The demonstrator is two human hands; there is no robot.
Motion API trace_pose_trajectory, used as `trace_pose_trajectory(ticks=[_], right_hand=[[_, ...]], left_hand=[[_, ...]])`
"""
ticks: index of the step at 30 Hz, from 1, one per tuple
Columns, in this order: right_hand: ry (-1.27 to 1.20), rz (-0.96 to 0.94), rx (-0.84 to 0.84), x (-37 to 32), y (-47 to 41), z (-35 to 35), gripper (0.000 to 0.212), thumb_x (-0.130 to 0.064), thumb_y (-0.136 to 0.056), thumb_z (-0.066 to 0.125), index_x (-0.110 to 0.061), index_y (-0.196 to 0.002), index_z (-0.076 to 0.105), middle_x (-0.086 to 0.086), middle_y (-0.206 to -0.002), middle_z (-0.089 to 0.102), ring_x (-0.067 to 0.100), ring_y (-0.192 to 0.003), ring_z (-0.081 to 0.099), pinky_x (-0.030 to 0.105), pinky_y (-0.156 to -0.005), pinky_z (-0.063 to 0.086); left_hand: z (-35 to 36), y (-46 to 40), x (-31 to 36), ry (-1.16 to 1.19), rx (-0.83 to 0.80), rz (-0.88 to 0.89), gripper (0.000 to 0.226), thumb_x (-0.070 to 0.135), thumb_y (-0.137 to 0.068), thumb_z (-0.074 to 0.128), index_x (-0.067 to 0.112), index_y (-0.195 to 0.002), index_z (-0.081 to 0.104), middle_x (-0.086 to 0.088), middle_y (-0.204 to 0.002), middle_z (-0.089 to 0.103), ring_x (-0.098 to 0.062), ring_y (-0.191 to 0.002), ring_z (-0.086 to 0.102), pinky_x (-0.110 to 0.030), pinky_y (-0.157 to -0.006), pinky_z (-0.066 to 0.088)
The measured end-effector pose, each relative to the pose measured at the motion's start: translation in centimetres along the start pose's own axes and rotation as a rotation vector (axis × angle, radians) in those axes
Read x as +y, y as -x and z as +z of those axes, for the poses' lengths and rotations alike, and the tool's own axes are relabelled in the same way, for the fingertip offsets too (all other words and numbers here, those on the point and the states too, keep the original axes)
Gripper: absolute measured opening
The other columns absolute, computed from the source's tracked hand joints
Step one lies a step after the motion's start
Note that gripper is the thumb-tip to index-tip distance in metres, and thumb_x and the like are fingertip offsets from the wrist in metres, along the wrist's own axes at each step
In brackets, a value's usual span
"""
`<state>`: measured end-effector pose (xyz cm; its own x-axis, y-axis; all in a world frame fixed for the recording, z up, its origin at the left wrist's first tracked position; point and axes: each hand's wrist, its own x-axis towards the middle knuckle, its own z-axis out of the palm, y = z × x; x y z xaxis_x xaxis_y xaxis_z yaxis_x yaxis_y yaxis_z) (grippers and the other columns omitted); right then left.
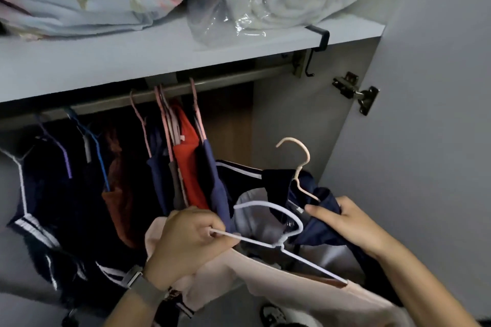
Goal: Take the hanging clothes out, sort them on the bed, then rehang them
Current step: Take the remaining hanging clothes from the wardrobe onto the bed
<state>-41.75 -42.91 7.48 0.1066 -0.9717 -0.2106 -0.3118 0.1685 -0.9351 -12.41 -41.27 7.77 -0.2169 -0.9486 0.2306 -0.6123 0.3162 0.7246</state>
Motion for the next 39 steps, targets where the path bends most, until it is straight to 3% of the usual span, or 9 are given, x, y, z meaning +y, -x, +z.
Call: trace_pose_trajectory(ticks=[5,9,11,14,18,25,32,35,39], right_hand=[[-0.018,0.044,0.024,0.4,7.2,-0.2,0.036,-0.03,-0.083,0.066,-0.014,-0.051,0.065,0.005,-0.058,0.066,0.009,-0.052,0.057,0.019,-0.053,0.043],[0.018,0.053,0.023,1.4,12.6,-0.7,0.045,-0.047,-0.082,0.068,-0.003,-0.074,0.073,0.016,-0.072,0.072,0.01,-0.066,0.064,0.025,-0.064,0.051],[0.045,0.053,0.077,2.2,15.8,-2.1,0.076,-0.067,-0.071,0.068,0.008,-0.083,0.064,0.025,-0.078,0.066,0.013,-0.07,0.056,0.033,-0.068,0.045],[0.056,0.062,0.18,6.0,23.6,-8.6,0.08,-0.066,-0.069,0.065,0.013,-0.076,0.055,0.018,-0.064,0.051,0.014,-0.065,0.045,0.031,-0.063,0.036],[0.045,0.112,0.26,7.6,28.3,-9.7,0.093,-0.078,-0.067,0.061,0.012,-0.093,0.058,0.034,-0.09,0.059,0.023,-0.077,0.055,0.043,-0.074,0.043],[0.074,0.243,0.365,8.8,37.0,-11.4,0.045,-0.048,-0.092,0.053,-0.005,-0.094,0.066,0.017,-0.096,0.069,0.015,-0.083,0.062,0.049,-0.088,0.048],[0.072,0.265,0.484,9.1,45.6,-8.6,0.067,-0.069,-0.078,0.059,-0.014,-0.116,0.057,0.014,-0.109,0.062,0.035,-0.1,0.058,0.058,-0.089,0.045],[0.129,0.326,0.582,10.1,50.3,-7.2,0.058,-0.063,-0.074,0.068,-0.019,-0.11,0.057,0.005,-0.1,0.065,0.027,-0.091,0.062,0.052,-0.082,0.049],[0.209,0.405,0.764,11.9,55.7,-6.2,0.025,-0.04,-0.08,0.071,-0.026,-0.1,0.062,-0.004,-0.088,0.069,0.011,-0.08,0.065,0.041,-0.077,0.053]], left_hand=[[3.0,0.2,3.1,0.02,-0.121,0.147,0.028,0.057,-0.058,0.064,0.03,-0.061,0.064,0.039,-0.12,0.052,0.003,-0.1,0.056,-0.043,-0.089,0.044],[5.7,0.3,5.5,0.095,-0.255,0.21,0.025,0.057,-0.057,0.067,0.033,-0.054,0.063,0.035,-0.134,0.041,0.006,-0.118,0.046,-0.04,-0.1,0.038],[7.8,1.1,7.4,0.126,-0.341,0.247,0.029,0.059,-0.056,0.067,0.031,-0.054,0.063,0.033,-0.129,0.047,0.006,-0.118,0.046,-0.038,-0.102,0.037],[15.1,3.8,14.8,0.114,-0.434,0.28,0.038,0.064,-0.056,0.064,0.026,-0.058,0.064,0.027,-0.1,0.061,0.003,-0.104,0.056,-0.041,-0.095,0.041],[17.9,4.8,17.9,0.111,-0.518,0.317,0.041,0.066,-0.056,0.062,0.025,-0.057,0.065,0.018,-0.084,0.059,-0.002,-0.081,0.059,-0.045,-0.086,0.043],[21.6,7.6,23.6,0.242,-0.711,0.311,0.041,0.064,-0.049,0.068,0.023,-0.055,0.069,0.004,-0.076,0.061,-0.016,-0.073,0.063,-0.043,-0.078,0.05],[22.3,9.8,27.3,0.288,-0.824,0.355,0.044,0.063,-0.05,0.07,0.02,-0.054,0.07,0.012,-0.075,0.062,-0.009,-0.068,0.06,-0.02,-0.066,0.042],[23.2,12.9,29.7,0.264,-0.859,0.392,0.029,0.04,-0.063,0.082,0.016,-0.053,0.069,0.016,-0.07,0.058,-0.004,-0.061,0.054,-0.008,-0.056,0.034],[25.7,17.8,33.6,0.25,-0.935,0.482,0.021,0.032,-0.064,0.083,0.019,-0.052,0.07,0.019,-0.071,0.059,0.0,-0.077,0.056,-0.003,-0.064,0.034]])
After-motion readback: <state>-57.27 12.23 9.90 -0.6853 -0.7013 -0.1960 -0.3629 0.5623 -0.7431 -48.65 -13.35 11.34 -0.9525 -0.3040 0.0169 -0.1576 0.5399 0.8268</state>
